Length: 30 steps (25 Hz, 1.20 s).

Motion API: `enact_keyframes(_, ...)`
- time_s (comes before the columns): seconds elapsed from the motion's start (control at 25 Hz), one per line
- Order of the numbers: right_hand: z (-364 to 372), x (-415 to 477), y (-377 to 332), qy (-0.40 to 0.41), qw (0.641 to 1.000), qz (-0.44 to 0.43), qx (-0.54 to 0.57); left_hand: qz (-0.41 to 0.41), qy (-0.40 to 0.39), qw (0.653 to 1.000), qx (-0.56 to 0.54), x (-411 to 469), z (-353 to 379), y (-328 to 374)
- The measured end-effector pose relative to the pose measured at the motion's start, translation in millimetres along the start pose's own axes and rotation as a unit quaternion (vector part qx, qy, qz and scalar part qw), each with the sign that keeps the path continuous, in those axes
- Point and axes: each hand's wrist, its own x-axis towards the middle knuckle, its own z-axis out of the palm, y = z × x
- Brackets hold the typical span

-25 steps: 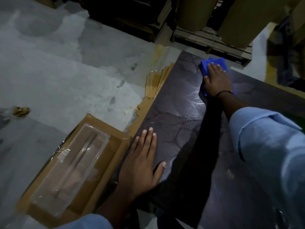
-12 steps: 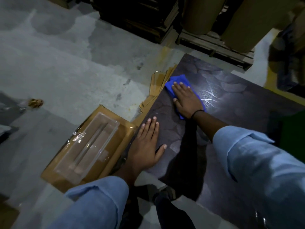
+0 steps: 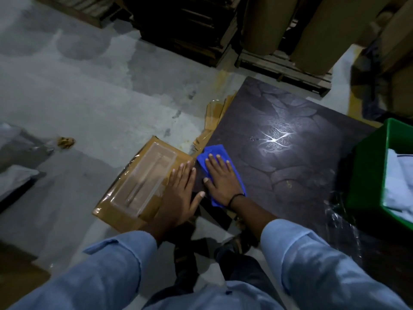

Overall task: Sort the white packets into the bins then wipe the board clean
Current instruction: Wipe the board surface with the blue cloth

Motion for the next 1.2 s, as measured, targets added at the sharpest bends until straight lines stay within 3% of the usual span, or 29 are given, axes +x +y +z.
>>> enact_keyframes(0.16,-19.1,-1.6,-31.4,0.043,0.965,0.116,0.232,-0.077,0.032,0.996,-0.025,-19.6,-17.5,4.1)
enact_keyframes(0.28,-30.3,-10.6,-11.6,0.086,0.994,0.041,0.057,-0.148,0.022,0.988,-0.046,-28.0,-23.3,14.2)
enact_keyframes(0.4,-32.3,-19.7,1.3,-0.037,0.994,-0.033,-0.094,-0.145,-0.038,0.988,-0.034,-29.7,-23.5,27.1)
enact_keyframes(0.56,-29.2,-27.2,-25.7,-0.023,0.996,0.002,-0.083,-0.106,-0.102,0.989,0.010,-25.8,-23.3,43.1)
enact_keyframes(0.68,-30.5,-27.1,-39.3,0.013,0.998,0.043,-0.047,-0.117,-0.143,0.982,0.040,-22.2,-19.9,41.5)
enact_keyframes(0.8,-33.5,-27.4,-29.6,0.021,0.997,0.030,-0.065,-0.130,-0.166,0.977,0.040,-22.0,-19.6,36.4)
enact_keyframes(1.04,-35.3,-11.0,-15.7,-0.115,0.988,0.003,-0.105,-0.126,-0.153,0.980,0.033,-13.2,-30.8,32.8)
enact_keyframes(1.2,-29.2,-7.3,-27.9,-0.079,0.989,0.003,-0.123,-0.126,-0.157,0.979,0.025,-10.0,-37.5,27.5)
